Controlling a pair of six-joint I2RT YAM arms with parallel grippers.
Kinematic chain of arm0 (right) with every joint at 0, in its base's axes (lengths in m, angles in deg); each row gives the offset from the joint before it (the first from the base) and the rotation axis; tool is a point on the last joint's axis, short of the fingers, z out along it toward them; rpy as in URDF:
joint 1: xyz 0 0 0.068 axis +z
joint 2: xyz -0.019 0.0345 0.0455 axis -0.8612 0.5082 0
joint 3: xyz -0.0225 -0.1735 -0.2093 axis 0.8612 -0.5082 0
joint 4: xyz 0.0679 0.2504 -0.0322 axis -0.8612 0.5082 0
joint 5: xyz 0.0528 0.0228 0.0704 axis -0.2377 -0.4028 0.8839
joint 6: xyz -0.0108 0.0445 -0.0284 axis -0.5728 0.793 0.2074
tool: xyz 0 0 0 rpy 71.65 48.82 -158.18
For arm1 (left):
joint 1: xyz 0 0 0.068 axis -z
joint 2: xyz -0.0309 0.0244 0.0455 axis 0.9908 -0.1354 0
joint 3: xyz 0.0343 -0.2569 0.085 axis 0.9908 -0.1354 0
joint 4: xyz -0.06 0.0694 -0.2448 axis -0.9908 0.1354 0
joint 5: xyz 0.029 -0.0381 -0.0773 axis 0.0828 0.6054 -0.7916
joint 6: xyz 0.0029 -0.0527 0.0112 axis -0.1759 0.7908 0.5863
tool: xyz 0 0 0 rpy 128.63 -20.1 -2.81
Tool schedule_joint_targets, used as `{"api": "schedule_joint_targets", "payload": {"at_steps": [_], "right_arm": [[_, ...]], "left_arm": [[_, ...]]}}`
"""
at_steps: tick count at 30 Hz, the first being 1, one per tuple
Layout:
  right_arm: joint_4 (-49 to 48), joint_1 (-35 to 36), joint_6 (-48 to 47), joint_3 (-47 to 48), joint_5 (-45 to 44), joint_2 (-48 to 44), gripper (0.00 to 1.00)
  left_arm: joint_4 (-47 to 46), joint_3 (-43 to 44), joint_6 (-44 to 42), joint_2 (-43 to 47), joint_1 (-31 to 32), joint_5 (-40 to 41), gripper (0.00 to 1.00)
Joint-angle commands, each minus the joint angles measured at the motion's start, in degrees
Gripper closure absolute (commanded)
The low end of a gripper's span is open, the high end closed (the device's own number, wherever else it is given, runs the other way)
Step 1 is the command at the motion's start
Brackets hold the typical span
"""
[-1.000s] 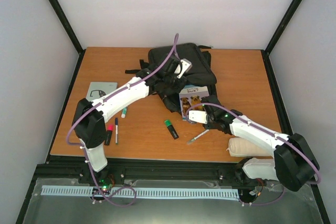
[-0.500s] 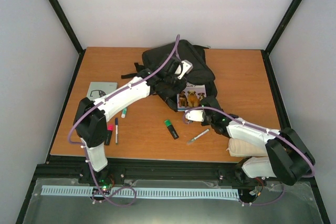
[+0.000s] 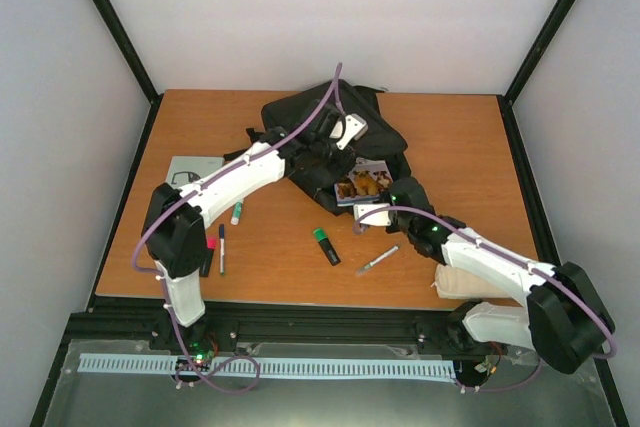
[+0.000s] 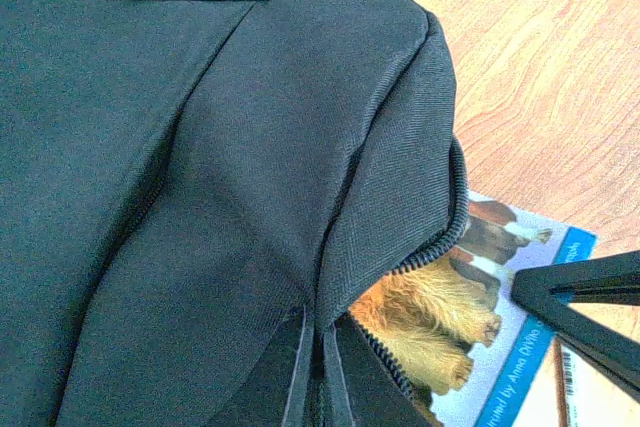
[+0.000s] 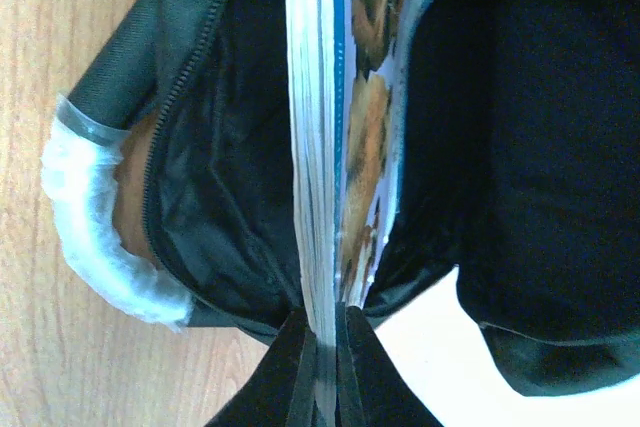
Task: Pack the student bag
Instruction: Place the book in the student bag.
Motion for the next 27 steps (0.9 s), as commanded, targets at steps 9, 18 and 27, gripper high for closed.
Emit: {"api": "schedule_joint_targets", "payload": {"at_steps": [9,18,27], "right_arm": [[-0.25,1.69,-6.61,8.15,-3.5,-1.68,0.97],[-2.74,2.83,-13.43,8.53,-4.16,-1.01,0.97],[-5.32,2.91,-19.68,5.73,-1.86,0.57,0.97]], "left_arm": [[2.4,7.64,-4.24,-2.0,-1.7,-6.88,0.99],[6.16,10.94,-7.02,-0.95,-2.55,-8.33,0.99],[7.68,12.28,-8.19,-1.54,-2.81,-14.1,0.99]]}}
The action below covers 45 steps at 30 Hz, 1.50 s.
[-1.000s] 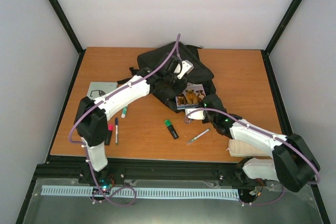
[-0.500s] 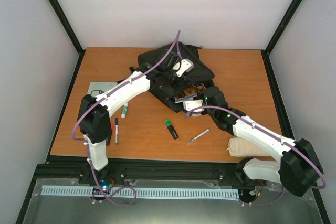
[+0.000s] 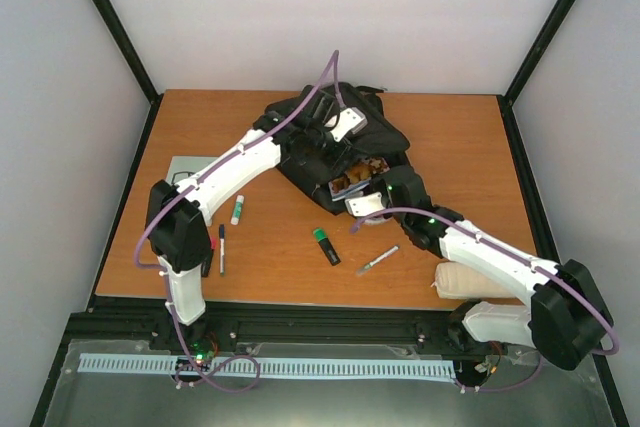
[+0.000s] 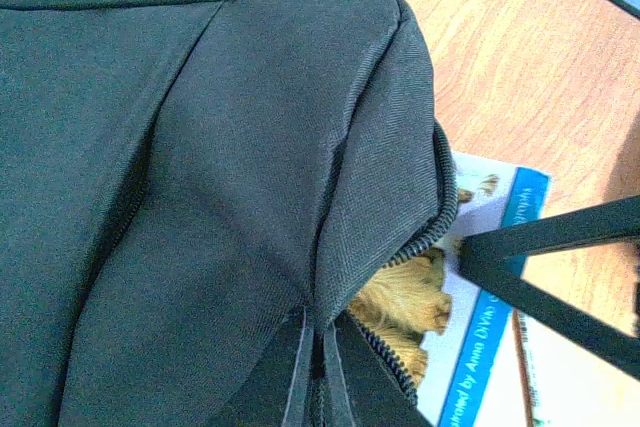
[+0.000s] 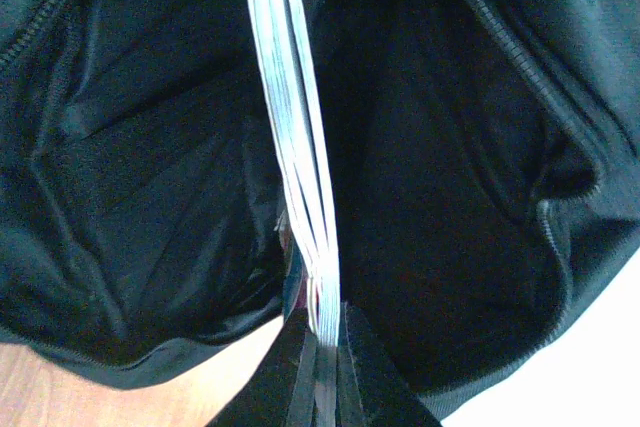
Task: Pack the student bag
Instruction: Place the book in the student bag.
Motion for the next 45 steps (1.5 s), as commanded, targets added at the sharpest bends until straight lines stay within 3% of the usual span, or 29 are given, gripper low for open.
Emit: {"api": "schedule_joint_targets", "payload": {"at_steps": [1,13,20,27,34,37,41,45], "right_arm": [[-6.6,0.74,-6.88,-2.6,1.04,1.38,0.97],[-8.25,-2.91,-7.24,-3.8,8.64,9.12,0.97],[-17.38,-7.5,-10.24,-6.06,13.34,14.86,0.97],[-26.72,-9.1,-9.3,-2.38,14.3,23.95,0.97],[-36.17,-9.67,-7.53,-1.36,13.2,32.0,0.81],[-33.42,-10.25,-5.64,-2.0,13.68,30.35,0.72],[-16.49,-10.67,0.33,-2.77,20.12,19.66,0.52],[-4.08,-10.66,5.34,-3.49,21.88,10.48,0.44]], "left_arm": [[-1.24,4.18,-2.25,1.01,-0.03,-5.26,0.99],[-0.76,2.53,-4.5,2.22,-0.01,-9.34,0.99],[0.17,1.26,-6.81,1.67,-0.06,-13.9,0.99],[0.73,1.18,-7.61,1.02,-0.01,-13.66,0.99],[0.65,1.18,-7.77,0.61,-0.04,-13.8,0.99],[0.49,0.94,-7.81,0.84,-0.07,-13.61,0.99],[0.15,0.57,-7.82,0.85,-0.07,-12.82,0.99],[-0.48,0.46,-6.52,0.21,-0.07,-9.61,0.99]]}}
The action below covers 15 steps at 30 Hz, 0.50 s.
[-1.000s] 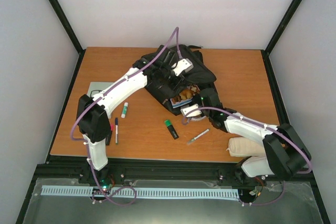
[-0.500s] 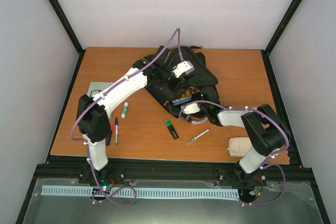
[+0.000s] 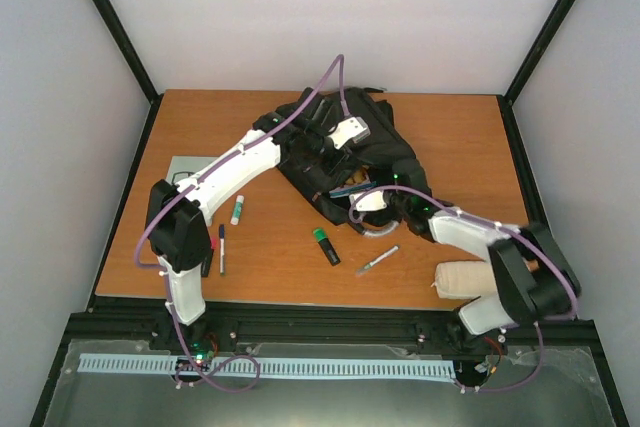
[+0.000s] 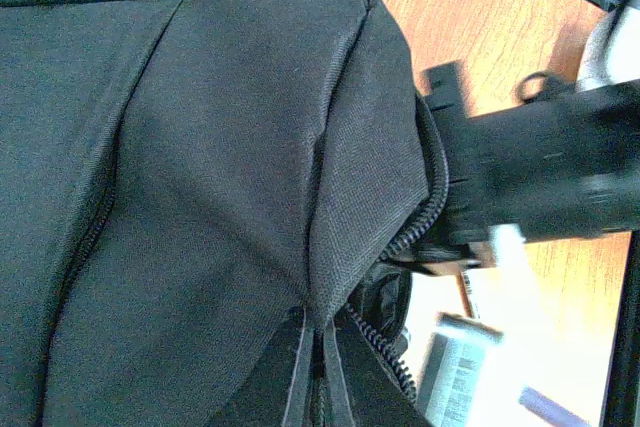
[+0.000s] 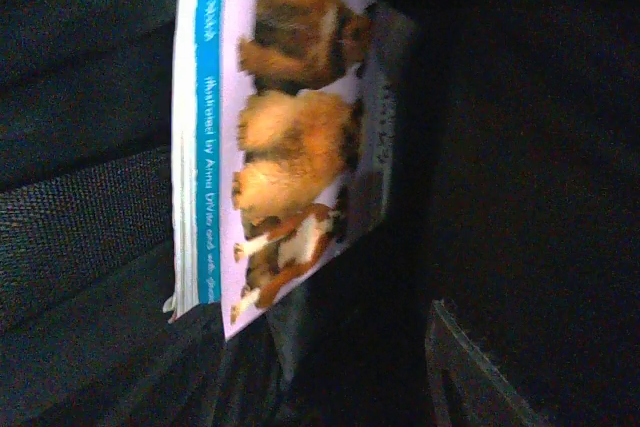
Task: Pack the student bag
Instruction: Place the book in the student bag.
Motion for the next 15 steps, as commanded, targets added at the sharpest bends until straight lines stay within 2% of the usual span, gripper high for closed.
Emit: {"api": "schedule_joint_targets", "payload": {"at_steps": [1,5,9,15], "right_arm": [[16.0,-0.19,7.97,-0.77,3.85,-8.62,0.43],[26.74,-0.35,12.79,-1.97,4.42,-13.57,0.41],[38.17,-0.75,18.39,-1.35,7.39,-18.76,0.41],[53.37,-6.33,26.88,6.75,19.85,-24.19,0.43]], "left_arm": [[-3.92,0.64,0.31,-0.02,0.13,1.17,0.99],[-4.14,0.95,1.75,-1.26,0.09,4.8,0.99],[-3.75,-0.04,3.2,-1.32,0.1,4.73,0.99],[-7.85,-8.92,9.06,0.79,0.1,6.78,0.98]]}}
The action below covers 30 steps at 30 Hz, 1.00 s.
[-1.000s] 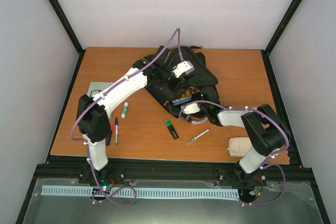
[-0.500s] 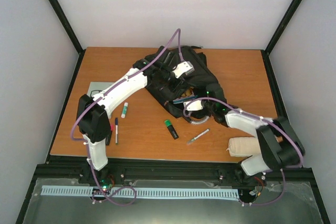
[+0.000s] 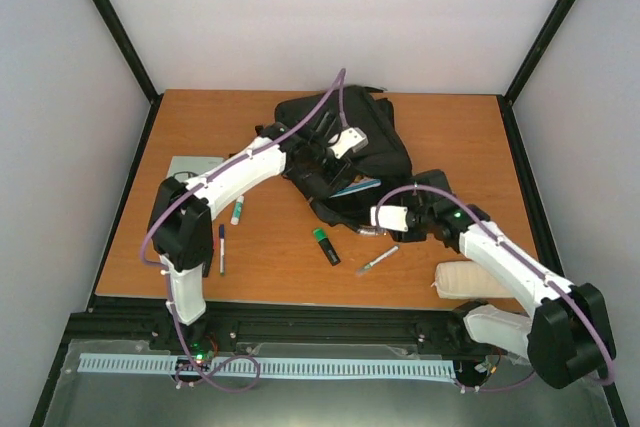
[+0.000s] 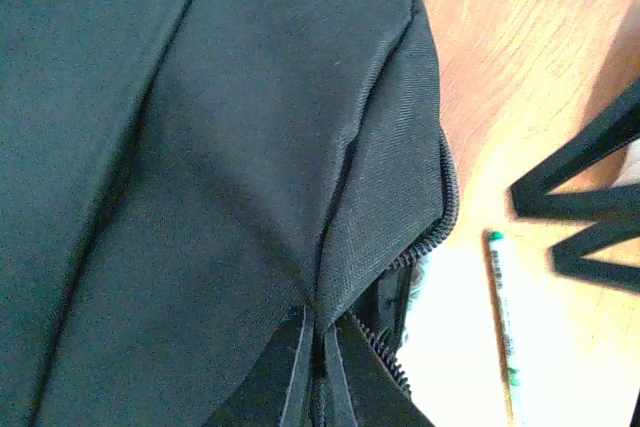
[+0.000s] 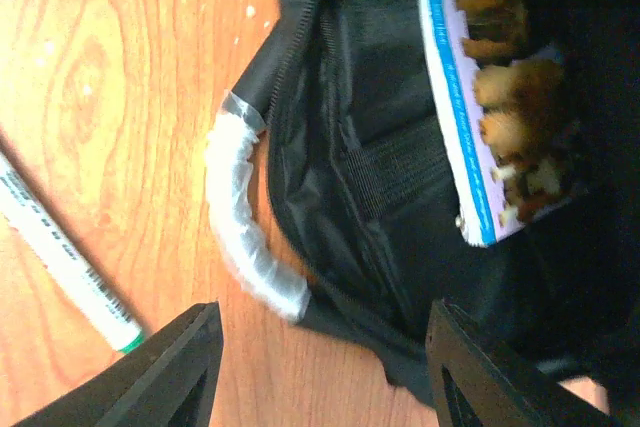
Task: Pack the student bag
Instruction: Place the book in the student bag, then adjust the student bag at the center of the board.
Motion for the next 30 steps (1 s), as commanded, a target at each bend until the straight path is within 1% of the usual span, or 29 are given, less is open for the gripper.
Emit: {"api": "schedule_joint_targets", "payload": {"at_steps": [1,3,4,5,8,10,11,15,19,21,23,24,26,30], "right_arm": [[15.04,-5.13,9.82,8.65,12.57,-2.33,0.44],[17.77,-7.94,13.59,12.46,16.22,-1.33,0.44],[17.89,-9.22,16.99,14.13,17.97,-0.26,0.44],[17.31,-10.21,20.47,15.49,19.37,0.73,0.44],[13.61,-16.49,31.7,18.76,25.92,3.2,0.43],[11.57,-19.05,37.8,19.87,28.21,4.2,0.43],[10.79,-19.69,39.93,20.49,28.79,4.38,0.43],[6.47,-20.23,46.72,19.97,28.56,2.82,0.41],[4.76,-20.23,50.46,19.59,28.33,2.07,0.41],[4.2,-20.23,51.66,18.8,28.08,2.16,0.41],[3.23,-20.2,52.86,17.12,28.38,2.27,0.41],[3.2,-20.22,52.99,16.39,29.01,2.33,0.41],[3.76,-20.21,52.46,15.5,29.34,2.46,0.4],[3.51,-20.23,52.08,14.44,29.53,2.19,0.4]], "left_arm": [[-6.21,-6.72,5.91,2.0,-0.15,2.72,0.97],[-8.06,-9.13,8.1,1.98,-0.14,3.18,0.95],[-8.68,-10.1,8.92,1.8,-0.14,3.37,0.93],[-9.08,-10.8,9.57,1.5,-0.14,3.26,0.89],[-9.99,-13.29,12.13,1.46,-0.05,4.42,0.71],[-10.46,-15.14,13.18,3.22,-0.05,5.02,0.58],[-10.76,-16.15,13.77,4.52,-0.1,5.45,0.52],[-10.13,-18.62,15.42,11.11,-0.14,9.51,0.34],[-8.35,-20.06,17.45,16.25,-0.33,17.15,0.2],[-7.77,-20.61,19.51,17.68,-0.82,22.35,0.15],[-7.43,-21.2,22.15,18.31,-1.92,25.78,0.1],[-7.25,-21.27,23.63,18.22,-3.36,26.64,0.08],[-7.65,-21.62,27.19,17.63,-6.18,26.87,0.06],[-9.17,-20.5,34.01,14.15,-12.83,25.15,0.0]]}}
